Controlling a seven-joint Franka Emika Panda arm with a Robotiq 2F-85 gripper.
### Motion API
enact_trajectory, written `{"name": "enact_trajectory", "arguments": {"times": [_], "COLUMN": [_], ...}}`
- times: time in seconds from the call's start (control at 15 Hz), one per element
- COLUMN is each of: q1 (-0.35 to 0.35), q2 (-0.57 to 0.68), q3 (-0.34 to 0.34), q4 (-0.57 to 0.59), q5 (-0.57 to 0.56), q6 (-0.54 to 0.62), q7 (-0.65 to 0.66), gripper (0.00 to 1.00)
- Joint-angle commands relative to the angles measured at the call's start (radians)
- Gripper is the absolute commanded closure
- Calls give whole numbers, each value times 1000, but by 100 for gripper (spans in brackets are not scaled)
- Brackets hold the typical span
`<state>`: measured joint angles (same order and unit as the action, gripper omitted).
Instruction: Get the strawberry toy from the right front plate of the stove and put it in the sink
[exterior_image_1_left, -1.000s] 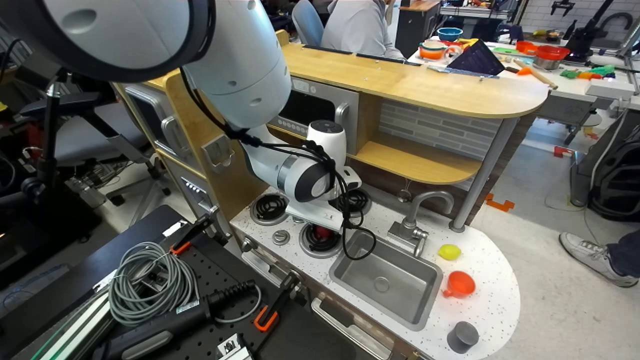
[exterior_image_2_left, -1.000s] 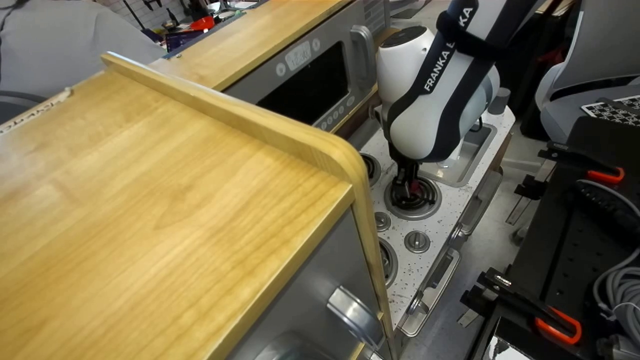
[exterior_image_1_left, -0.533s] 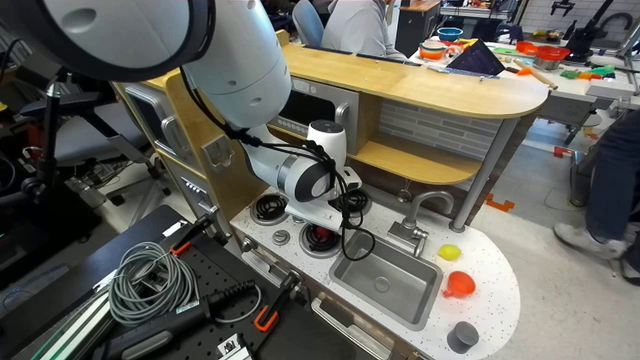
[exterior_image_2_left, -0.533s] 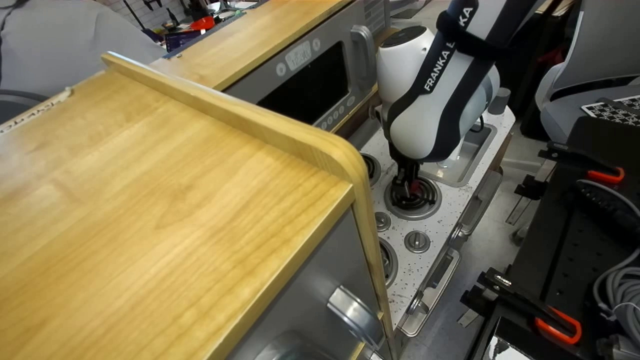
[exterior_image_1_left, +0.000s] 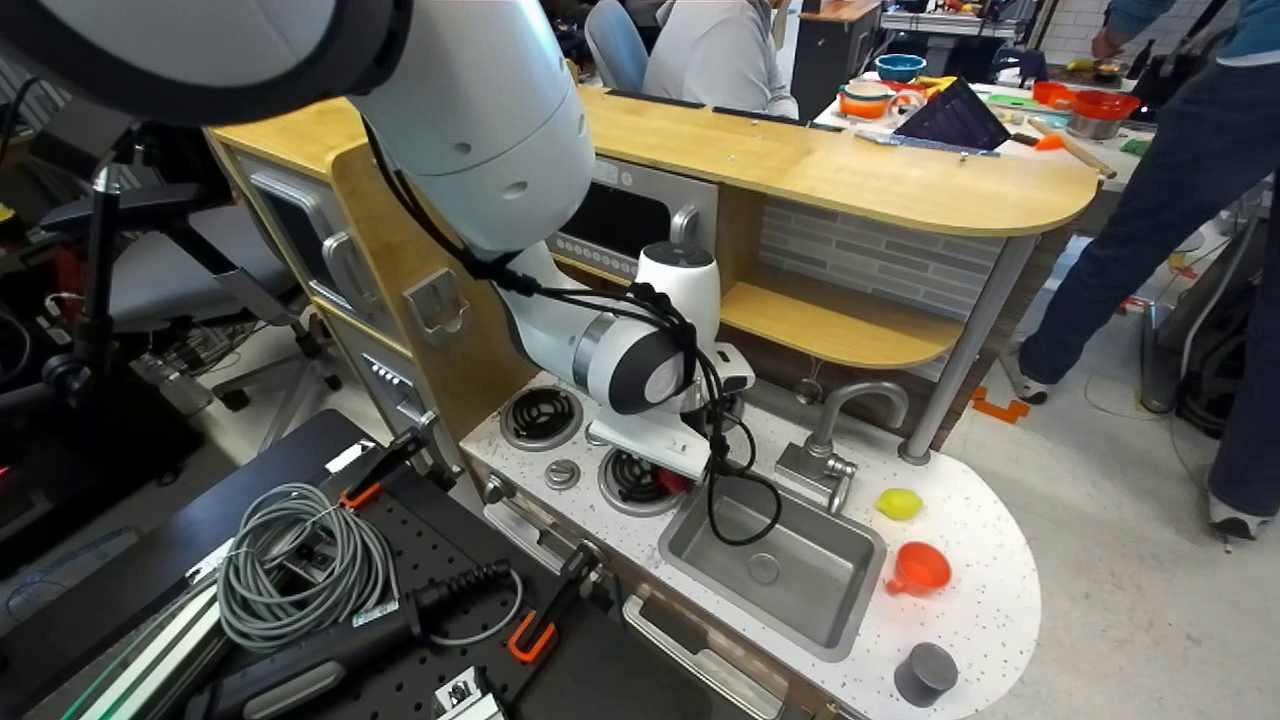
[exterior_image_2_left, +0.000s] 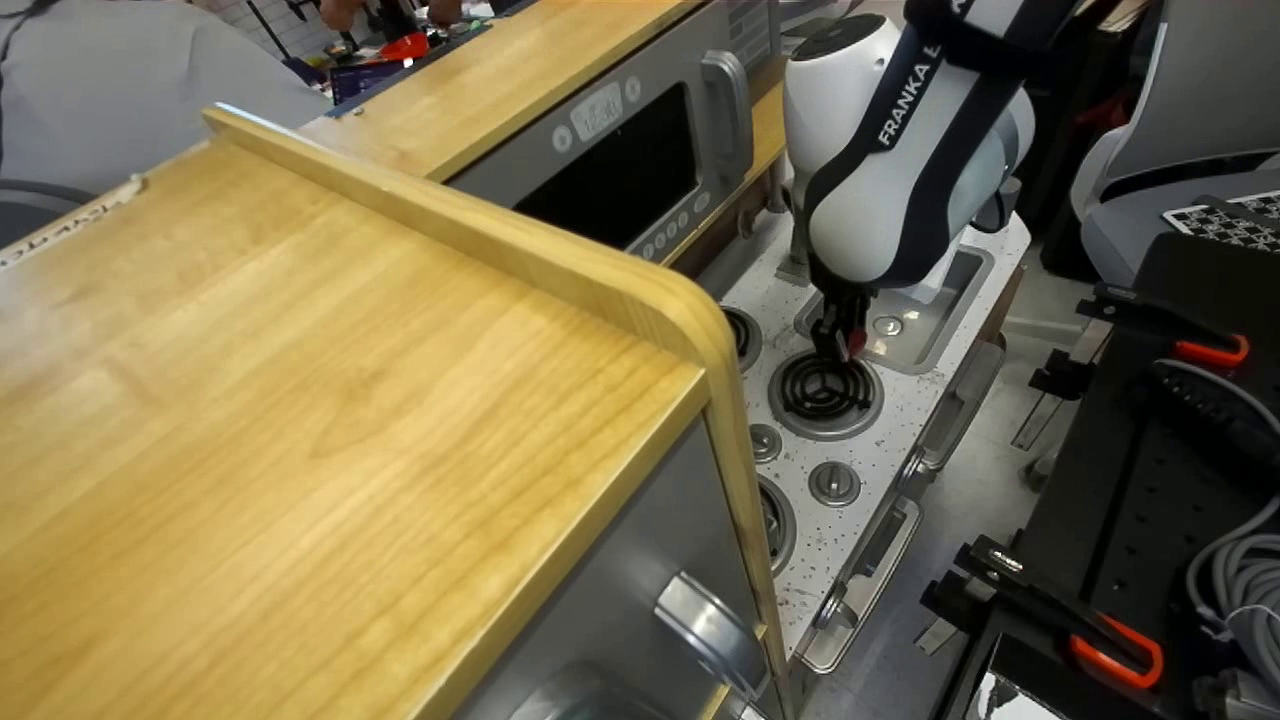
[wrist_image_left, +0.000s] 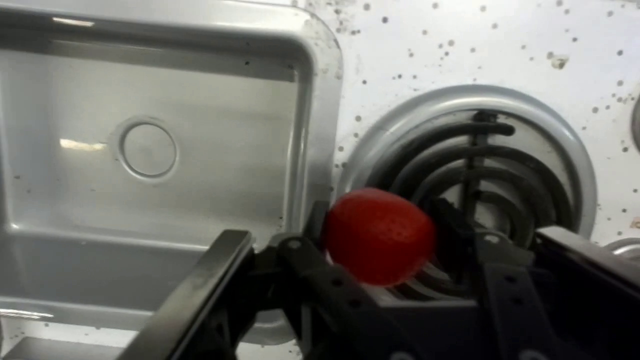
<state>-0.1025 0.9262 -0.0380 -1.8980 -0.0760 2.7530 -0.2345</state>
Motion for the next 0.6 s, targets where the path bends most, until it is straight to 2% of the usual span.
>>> {"name": "enact_trajectory", "arguments": {"times": [0.0, 0.33, 0.53], "q1": [-3, -4, -13], "q2": [-36, 1, 24], "q3": [-47, -126, -146], "q4": [-29, 12, 36], "q5": [-21, -26, -25], "q6": [-29, -35, -44], "q7": [37, 78, 89], "gripper": [72, 72, 72]}}
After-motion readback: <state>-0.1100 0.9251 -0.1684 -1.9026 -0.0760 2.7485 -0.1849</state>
